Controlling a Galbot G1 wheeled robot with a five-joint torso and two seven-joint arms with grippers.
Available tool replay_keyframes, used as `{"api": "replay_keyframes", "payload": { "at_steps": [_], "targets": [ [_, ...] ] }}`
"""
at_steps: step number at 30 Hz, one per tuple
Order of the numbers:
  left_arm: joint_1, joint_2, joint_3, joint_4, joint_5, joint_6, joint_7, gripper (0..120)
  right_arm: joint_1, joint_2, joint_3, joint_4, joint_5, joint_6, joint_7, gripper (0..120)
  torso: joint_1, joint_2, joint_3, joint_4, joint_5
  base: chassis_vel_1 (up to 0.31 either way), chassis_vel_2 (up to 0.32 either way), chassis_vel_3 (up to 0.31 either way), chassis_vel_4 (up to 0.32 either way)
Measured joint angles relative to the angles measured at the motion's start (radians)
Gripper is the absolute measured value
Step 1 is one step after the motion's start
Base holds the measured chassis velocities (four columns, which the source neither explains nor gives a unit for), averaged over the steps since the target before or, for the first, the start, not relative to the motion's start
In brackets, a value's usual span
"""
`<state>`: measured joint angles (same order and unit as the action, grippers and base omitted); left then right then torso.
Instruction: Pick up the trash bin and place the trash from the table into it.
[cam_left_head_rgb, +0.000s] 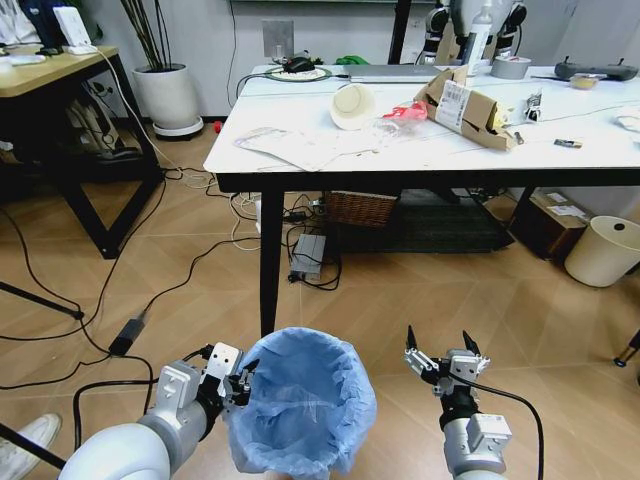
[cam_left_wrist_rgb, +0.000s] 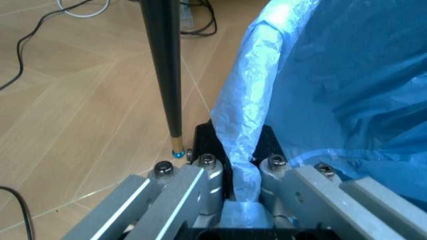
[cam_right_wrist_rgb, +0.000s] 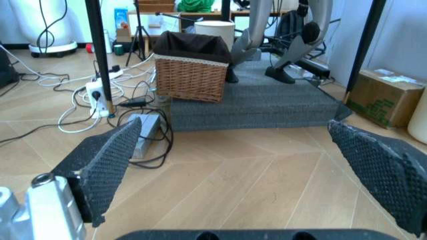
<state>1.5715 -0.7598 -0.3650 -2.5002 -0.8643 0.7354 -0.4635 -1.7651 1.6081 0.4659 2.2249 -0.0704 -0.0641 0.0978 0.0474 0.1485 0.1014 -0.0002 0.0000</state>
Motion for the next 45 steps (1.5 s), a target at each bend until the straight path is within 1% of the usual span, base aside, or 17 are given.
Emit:
{"api": "replay_keyframes", "payload": {
  "at_steps": [2, 8, 10, 21, 27, 29, 35, 45],
  "targets": [
    [0.000, -0.001, 0.000, 0.000, 0.000, 0.000, 0.000, 2, 0.000, 0.000, 0.000, 0.000, 0.000, -0.001, 0.000, 100, 0.001, 0.004, 0.003, 0.0000, 0.0000, 0.000, 0.000, 0.000, 0.000],
    [-0.001, -0.001, -0.002, 0.000, -0.001, 0.000, 0.000, 2, 0.000, 0.000, -0.003, 0.000, -0.001, -0.001, 0.000, 100, 0.004, 0.033, 0.029, 0.0000, 0.0000, 0.000, 0.000, 0.000, 0.000],
    [-0.001, -0.001, -0.003, 0.000, -0.001, 0.000, 0.000, 2, 0.000, 0.000, -0.003, 0.000, -0.001, -0.001, 0.000, 100, 0.005, 0.038, 0.033, 0.0000, 0.0000, 0.000, 0.000, 0.000, 0.000],
    [0.002, -0.003, -0.003, 0.000, -0.003, 0.000, 0.000, 2, -0.001, 0.000, -0.006, -0.001, -0.006, -0.001, -0.001, 100, 0.019, 0.085, 0.065, 0.0000, 0.0000, 0.000, 0.000, 0.000, 0.000],
    [0.003, -0.003, -0.003, 0.000, -0.003, 0.000, 0.000, 2, -0.001, 0.000, -0.009, -0.002, -0.009, 0.000, -0.001, 100, 0.022, 0.108, 0.086, 0.0000, -0.0001, 0.000, 0.000, 0.000, 0.000],
    [0.003, -0.003, -0.003, 0.000, -0.003, 0.000, 0.000, 2, -0.001, 0.000, -0.010, -0.002, -0.010, 0.000, -0.001, 100, 0.023, 0.112, 0.089, 0.0000, -0.0001, 0.000, 0.000, 0.000, 0.000],
    [-0.003, -0.003, -0.003, 0.000, -0.002, 0.000, 0.001, 2, -0.001, 0.000, -0.010, -0.002, -0.011, 0.000, -0.002, 100, 0.033, 0.144, 0.110, 0.0000, -0.0001, 0.000, 0.000, 0.000, 0.000],
    [-0.004, -0.005, -0.001, 0.000, 0.000, 0.000, 0.002, 2, -0.002, 0.000, -0.008, -0.001, -0.011, 0.002, -0.002, 100, 0.043, 0.172, 0.129, 0.0000, -0.0001, 0.000, 0.000, 0.000, 0.000]
  ]
}}
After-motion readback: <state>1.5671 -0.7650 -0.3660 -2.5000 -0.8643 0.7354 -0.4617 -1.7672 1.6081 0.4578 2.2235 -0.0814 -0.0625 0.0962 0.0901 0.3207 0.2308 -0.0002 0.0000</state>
